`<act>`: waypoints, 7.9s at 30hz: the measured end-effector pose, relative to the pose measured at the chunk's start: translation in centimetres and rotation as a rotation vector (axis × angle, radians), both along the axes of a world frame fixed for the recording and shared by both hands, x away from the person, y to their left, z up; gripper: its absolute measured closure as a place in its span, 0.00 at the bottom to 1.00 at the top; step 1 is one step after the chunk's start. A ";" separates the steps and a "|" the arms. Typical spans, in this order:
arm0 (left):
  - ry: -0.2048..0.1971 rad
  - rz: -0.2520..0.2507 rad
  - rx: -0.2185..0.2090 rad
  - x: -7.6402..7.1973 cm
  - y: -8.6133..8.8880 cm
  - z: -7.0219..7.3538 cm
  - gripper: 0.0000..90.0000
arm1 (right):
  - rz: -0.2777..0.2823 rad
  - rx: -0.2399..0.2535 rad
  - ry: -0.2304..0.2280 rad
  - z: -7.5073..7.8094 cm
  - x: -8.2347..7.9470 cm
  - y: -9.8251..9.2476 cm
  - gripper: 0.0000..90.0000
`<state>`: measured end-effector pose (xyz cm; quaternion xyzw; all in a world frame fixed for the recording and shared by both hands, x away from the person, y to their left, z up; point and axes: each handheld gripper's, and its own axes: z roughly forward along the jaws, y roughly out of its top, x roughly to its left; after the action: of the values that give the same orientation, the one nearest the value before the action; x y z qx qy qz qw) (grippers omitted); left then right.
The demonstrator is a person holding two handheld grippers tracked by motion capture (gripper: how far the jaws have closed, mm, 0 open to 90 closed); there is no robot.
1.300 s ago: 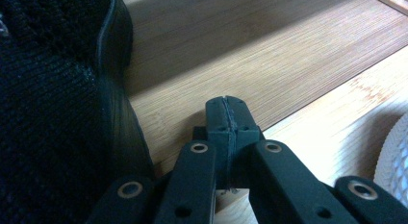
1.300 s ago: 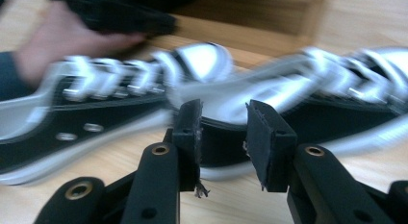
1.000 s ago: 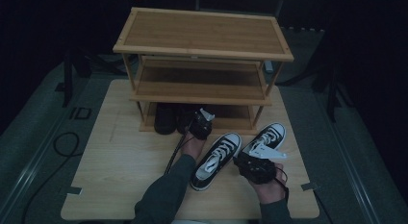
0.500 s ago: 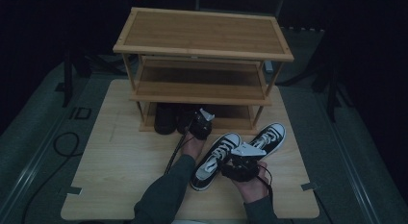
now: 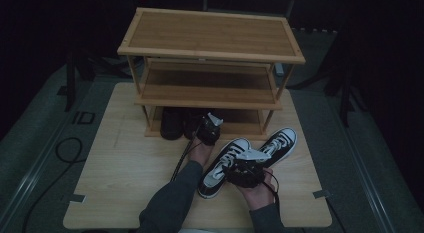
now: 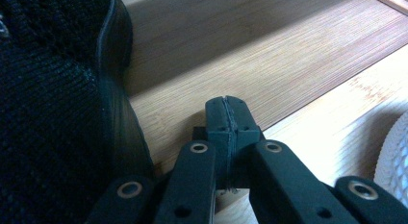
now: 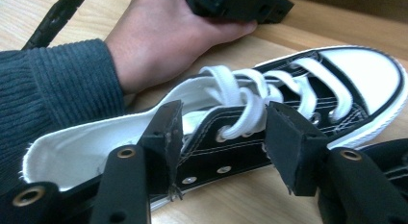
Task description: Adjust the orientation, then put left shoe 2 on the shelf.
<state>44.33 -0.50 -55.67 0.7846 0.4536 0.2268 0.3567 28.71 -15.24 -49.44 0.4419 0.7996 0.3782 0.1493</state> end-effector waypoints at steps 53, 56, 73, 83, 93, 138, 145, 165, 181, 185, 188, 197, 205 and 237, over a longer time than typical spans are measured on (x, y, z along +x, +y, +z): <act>-0.002 0.001 0.002 0.0 0.0 0.0 1.00 | -0.066 -0.090 0.074 0.3 0.5 -3.3 0.97; 0.000 0.002 -0.001 0.0 0.0 0.0 1.00 | -0.063 -0.091 0.068 0.8 0.1 -3.6 0.97; 0.000 0.002 -0.014 0.0 0.1 -0.1 1.00 | -0.058 -0.056 0.012 4.4 -1.3 -4.8 0.97; -0.001 0.001 -0.014 0.0 0.1 -0.1 1.00 | -0.056 -0.021 -0.005 6.1 -0.7 -6.0 0.97; -0.002 0.000 -0.015 0.0 0.1 -0.1 1.00 | -0.056 -0.027 -0.035 7.8 0.2 -6.9 0.97; -0.006 0.008 -0.026 0.0 0.1 -0.2 1.00 | 0.186 0.029 -0.057 13.3 5.3 -11.8 0.97; -0.007 0.013 -0.033 0.0 0.1 -0.2 1.00 | 0.224 0.019 -0.050 14.0 4.9 -11.5 0.97; -0.004 0.010 -0.019 0.0 0.2 -0.1 1.00 | 0.294 0.066 -0.099 16.7 3.9 -10.4 0.97; -0.006 0.013 -0.018 -0.1 0.1 -0.1 1.00 | 0.222 0.110 -0.147 17.6 7.4 -8.4 0.97; -0.007 0.012 -0.016 -0.1 0.1 -0.1 1.00 | 0.201 0.092 -0.147 17.3 8.8 -7.3 0.97; -0.007 0.011 -0.016 -0.1 0.1 -0.1 1.00 | 0.186 0.088 -0.141 17.0 9.9 -6.5 0.97; -0.009 0.012 -0.013 -0.1 0.1 -0.1 1.00 | 0.147 0.116 -0.143 16.4 12.0 -4.8 0.97; -0.008 0.010 -0.016 -0.1 0.1 -0.1 1.00 | 0.081 0.120 -0.165 16.3 13.3 -3.0 0.97; -0.009 0.013 -0.017 -0.1 0.1 -0.1 1.00 | 0.082 0.079 -0.148 17.2 12.3 -3.9 0.69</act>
<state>44.26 -0.39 -55.80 0.7776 0.4590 0.2287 0.3638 40.99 -19.12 -32.19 0.3854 0.7882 0.4469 0.1748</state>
